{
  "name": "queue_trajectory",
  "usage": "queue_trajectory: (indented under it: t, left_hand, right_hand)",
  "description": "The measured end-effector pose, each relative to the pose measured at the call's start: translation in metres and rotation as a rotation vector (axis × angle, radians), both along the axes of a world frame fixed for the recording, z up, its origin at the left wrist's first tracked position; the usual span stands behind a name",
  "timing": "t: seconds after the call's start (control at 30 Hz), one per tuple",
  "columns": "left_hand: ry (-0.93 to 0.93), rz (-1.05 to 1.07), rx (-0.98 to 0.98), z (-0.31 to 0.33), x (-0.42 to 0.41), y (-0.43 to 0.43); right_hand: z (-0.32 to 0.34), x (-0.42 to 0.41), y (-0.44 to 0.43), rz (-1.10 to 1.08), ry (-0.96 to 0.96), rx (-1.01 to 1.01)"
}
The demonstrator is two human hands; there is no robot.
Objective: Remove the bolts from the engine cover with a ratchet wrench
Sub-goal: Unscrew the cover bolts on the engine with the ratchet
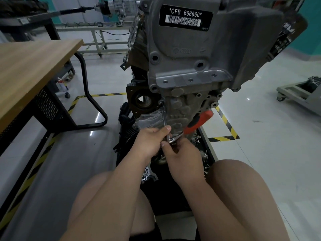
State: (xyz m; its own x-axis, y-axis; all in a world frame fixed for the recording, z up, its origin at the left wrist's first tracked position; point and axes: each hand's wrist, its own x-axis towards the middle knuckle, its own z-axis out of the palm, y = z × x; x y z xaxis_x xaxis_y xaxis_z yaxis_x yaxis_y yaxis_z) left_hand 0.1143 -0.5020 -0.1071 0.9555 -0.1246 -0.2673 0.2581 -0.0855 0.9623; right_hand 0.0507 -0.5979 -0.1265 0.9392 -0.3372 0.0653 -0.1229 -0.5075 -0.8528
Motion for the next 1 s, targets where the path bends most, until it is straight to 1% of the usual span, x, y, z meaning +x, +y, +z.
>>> queue_trajectory:
  t: [0.07,0.17,0.37,0.43,0.47,0.53,0.67,0.73,0.77,0.8,0.83,0.93,1.0]
  left_hand:
    - [0.005,-0.017,0.013,0.001,0.000,0.001]
    - [0.011,-0.055,0.016,0.003,0.000,0.003]
    - [0.048,-0.084,-0.027,0.002,0.001,0.005]
    - [0.052,-0.088,-0.029,0.001,0.003,0.006]
    - [0.053,-0.088,-0.034,0.001,0.003,0.006]
    - [0.053,-0.087,-0.044,0.001,0.003,0.007]
    - [0.050,-0.051,-0.046,0.001,0.002,0.006]
    - [0.040,-0.039,-0.018,0.002,0.001,0.006]
    - [0.037,-0.035,-0.013,0.002,0.001,0.006]
    - [0.036,-0.031,-0.016,0.002,0.001,0.006]
    - [0.034,-0.027,-0.020,0.001,0.002,0.006]
    - [0.034,-0.028,-0.038,0.001,0.001,0.005]
    - [0.039,-0.021,-0.038,0.001,0.001,0.004]
  right_hand:
    - [0.002,0.000,0.003,0.004,-0.007,0.368]
    - [0.004,-0.001,0.011,0.012,0.053,0.801]
    - [0.011,0.002,0.020,0.069,0.257,1.494]
    - [0.014,0.001,0.019,0.100,0.308,1.682]
    - [0.014,0.001,0.019,0.111,0.319,1.734]
    - [0.013,0.000,0.018,0.117,0.322,1.764]
    - [0.008,0.003,0.018,0.103,0.317,1.678]
    - [0.004,0.004,0.020,0.066,0.307,1.550]
    - [0.002,0.004,0.020,0.047,0.289,1.444]
    - [0.000,0.004,0.020,0.031,0.262,1.297]
    - [-0.002,0.003,0.020,0.021,0.226,1.104]
    - [-0.004,0.001,0.011,0.013,0.088,0.407]
    - [-0.006,0.001,0.005,0.016,0.038,0.013]
